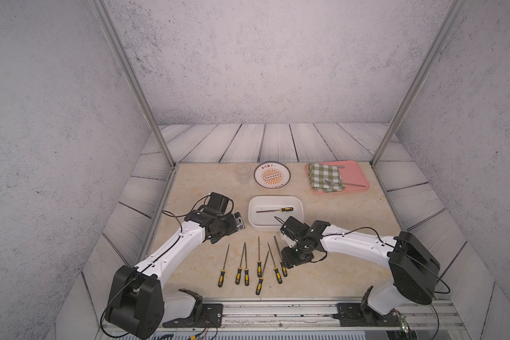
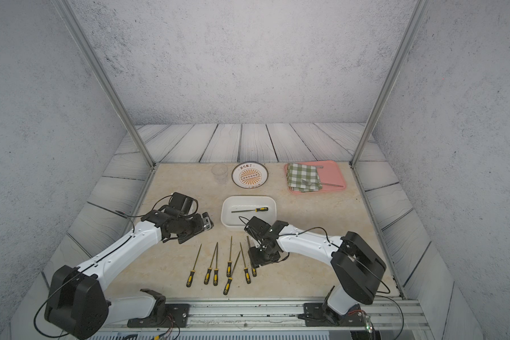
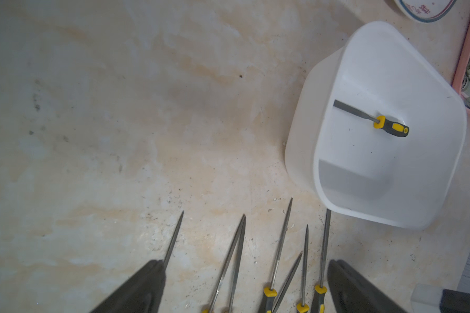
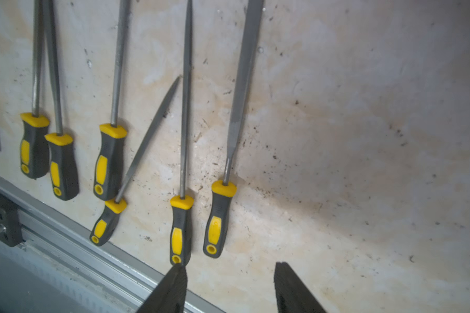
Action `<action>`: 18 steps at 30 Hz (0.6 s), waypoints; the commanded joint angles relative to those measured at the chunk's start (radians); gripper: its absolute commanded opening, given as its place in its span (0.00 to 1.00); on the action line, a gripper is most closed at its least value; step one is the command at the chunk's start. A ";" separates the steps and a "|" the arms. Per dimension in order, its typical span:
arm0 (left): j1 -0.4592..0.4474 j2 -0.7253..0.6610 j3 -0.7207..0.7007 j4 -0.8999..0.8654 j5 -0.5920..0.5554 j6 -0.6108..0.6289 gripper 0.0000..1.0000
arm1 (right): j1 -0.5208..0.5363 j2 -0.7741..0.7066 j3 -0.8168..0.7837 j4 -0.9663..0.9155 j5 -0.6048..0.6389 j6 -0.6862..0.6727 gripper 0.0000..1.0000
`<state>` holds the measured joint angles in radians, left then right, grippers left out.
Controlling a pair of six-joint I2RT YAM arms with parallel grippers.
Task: Put the file tool into the storage box
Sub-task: Pick up the file tool from the center of the board.
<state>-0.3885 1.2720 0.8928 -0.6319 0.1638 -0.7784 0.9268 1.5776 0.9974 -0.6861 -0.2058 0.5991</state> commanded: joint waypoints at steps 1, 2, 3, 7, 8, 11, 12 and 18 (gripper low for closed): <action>-0.001 -0.026 -0.016 -0.029 -0.028 -0.014 0.99 | 0.012 0.028 0.030 -0.039 0.039 0.008 0.57; -0.001 -0.028 -0.017 -0.029 -0.026 -0.016 0.99 | 0.012 0.038 0.035 -0.042 0.044 0.009 0.57; -0.001 -0.028 -0.018 -0.028 -0.023 -0.016 0.99 | 0.014 0.047 0.041 -0.045 0.048 0.009 0.57; -0.001 -0.023 -0.011 -0.033 -0.016 -0.015 0.99 | 0.025 0.094 0.073 -0.056 0.060 0.010 0.57; -0.001 -0.023 -0.005 -0.039 -0.018 -0.013 0.99 | 0.028 0.106 0.084 -0.062 0.060 0.008 0.57; -0.001 -0.026 0.020 -0.061 -0.026 -0.002 0.99 | 0.041 0.151 0.128 -0.101 0.077 0.007 0.57; -0.001 -0.026 0.028 -0.068 -0.031 0.005 0.99 | 0.046 0.163 0.141 -0.108 0.081 0.006 0.57; -0.001 -0.026 0.024 -0.065 -0.029 0.012 0.99 | 0.056 0.220 0.174 -0.135 0.092 0.002 0.56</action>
<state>-0.3885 1.2610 0.9009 -0.6746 0.1452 -0.7826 0.9752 1.7733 1.1545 -0.7692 -0.1436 0.5987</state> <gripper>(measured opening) 0.988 0.559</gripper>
